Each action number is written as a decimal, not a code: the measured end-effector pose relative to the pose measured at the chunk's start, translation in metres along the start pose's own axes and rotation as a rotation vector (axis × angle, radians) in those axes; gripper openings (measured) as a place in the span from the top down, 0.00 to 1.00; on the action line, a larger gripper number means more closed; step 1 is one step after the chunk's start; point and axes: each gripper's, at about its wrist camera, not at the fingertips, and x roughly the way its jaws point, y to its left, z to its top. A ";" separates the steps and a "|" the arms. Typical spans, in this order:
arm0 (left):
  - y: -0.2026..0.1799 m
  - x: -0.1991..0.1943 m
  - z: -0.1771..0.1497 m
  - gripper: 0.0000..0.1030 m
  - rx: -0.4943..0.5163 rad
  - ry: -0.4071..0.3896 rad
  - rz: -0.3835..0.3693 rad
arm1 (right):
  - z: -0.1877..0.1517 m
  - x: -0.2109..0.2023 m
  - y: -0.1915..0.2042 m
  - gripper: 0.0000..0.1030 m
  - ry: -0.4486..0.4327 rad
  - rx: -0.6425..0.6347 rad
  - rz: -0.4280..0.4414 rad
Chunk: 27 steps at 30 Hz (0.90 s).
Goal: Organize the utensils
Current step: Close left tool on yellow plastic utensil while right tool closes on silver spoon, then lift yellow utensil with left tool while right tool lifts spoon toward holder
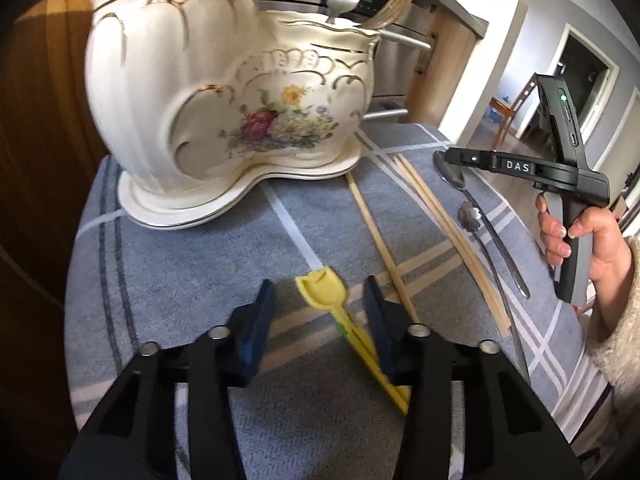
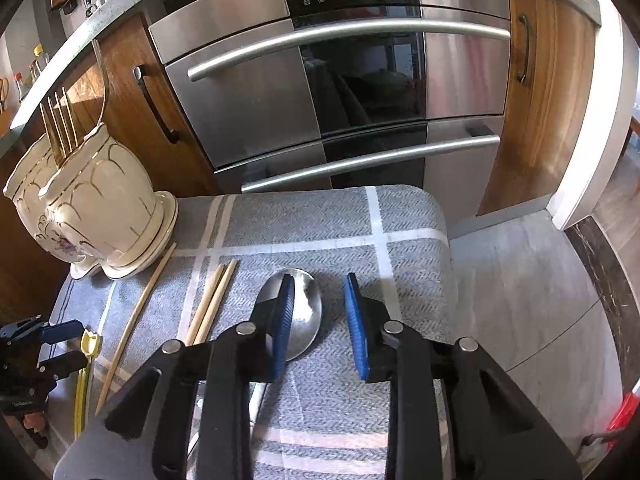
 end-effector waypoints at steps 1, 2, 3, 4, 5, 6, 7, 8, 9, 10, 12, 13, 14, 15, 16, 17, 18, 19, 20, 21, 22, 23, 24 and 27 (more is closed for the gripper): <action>-0.002 0.000 0.000 0.60 0.009 -0.003 0.005 | 0.000 0.000 -0.001 0.76 0.003 0.009 0.003; -0.003 0.002 0.001 0.62 0.015 -0.003 0.007 | 0.000 0.001 -0.002 0.76 0.006 0.015 0.006; -0.004 0.003 0.001 0.66 0.024 -0.005 0.009 | 0.000 0.001 -0.003 0.78 0.007 0.020 0.011; -0.006 0.003 0.001 0.69 0.031 -0.005 0.009 | 0.000 0.001 -0.005 0.79 0.009 0.028 0.016; -0.010 0.005 0.002 0.70 0.040 -0.005 0.009 | 0.000 0.002 -0.006 0.80 0.012 0.036 0.022; -0.011 0.006 0.002 0.73 0.045 -0.004 0.010 | 0.000 0.002 -0.006 0.81 0.015 0.038 0.026; -0.013 0.006 0.002 0.74 0.049 -0.003 0.012 | 0.000 0.003 -0.007 0.81 0.017 0.039 0.029; -0.013 0.007 0.002 0.77 0.048 -0.002 0.014 | 0.000 0.003 -0.007 0.81 0.020 0.042 0.035; -0.013 0.007 0.003 0.77 0.044 -0.002 0.010 | 0.000 0.003 -0.007 0.81 0.021 0.042 0.037; -0.013 0.007 0.003 0.77 0.039 -0.002 0.007 | 0.000 0.004 -0.006 0.81 0.023 0.040 0.038; -0.011 0.007 0.004 0.78 0.031 -0.001 -0.001 | 0.000 0.005 -0.006 0.81 0.029 0.039 0.048; -0.011 0.008 0.004 0.78 0.026 -0.001 -0.003 | 0.000 0.006 -0.006 0.81 0.030 0.041 0.050; -0.010 0.008 0.004 0.78 0.024 -0.001 -0.005 | 0.000 0.006 -0.006 0.81 0.031 0.042 0.053; -0.010 0.008 0.004 0.79 0.021 -0.001 -0.007 | 0.000 0.006 -0.007 0.81 0.031 0.045 0.058; -0.010 0.008 0.005 0.79 0.019 -0.001 -0.008 | 0.000 0.006 -0.007 0.81 0.030 0.050 0.061; -0.009 0.008 0.005 0.79 0.018 -0.001 -0.009 | 0.000 0.006 -0.007 0.82 0.031 0.052 0.060; -0.009 0.007 0.004 0.79 0.018 -0.001 -0.009 | 0.000 0.006 -0.008 0.86 0.032 0.052 0.060; -0.009 0.007 0.004 0.80 0.016 -0.002 -0.009 | 0.001 0.007 -0.008 0.88 0.036 0.052 0.062; -0.009 0.007 0.004 0.81 0.015 -0.003 -0.010 | 0.001 0.007 -0.009 0.89 0.036 0.057 0.066; -0.008 0.006 0.004 0.82 0.014 -0.003 -0.013 | 0.001 0.006 -0.009 0.89 0.037 0.058 0.067; -0.008 0.006 0.004 0.82 0.013 -0.004 -0.014 | 0.000 0.006 -0.009 0.90 0.037 0.059 0.067; -0.008 0.005 0.004 0.83 0.013 -0.006 -0.015 | 0.000 0.006 -0.009 0.91 0.036 0.062 0.069; -0.008 0.005 0.004 0.86 0.014 -0.009 -0.016 | 0.000 0.005 -0.010 0.93 0.034 0.073 0.076; -0.009 0.004 0.004 0.88 0.019 -0.018 -0.016 | 0.001 -0.001 -0.012 0.97 0.021 0.099 0.108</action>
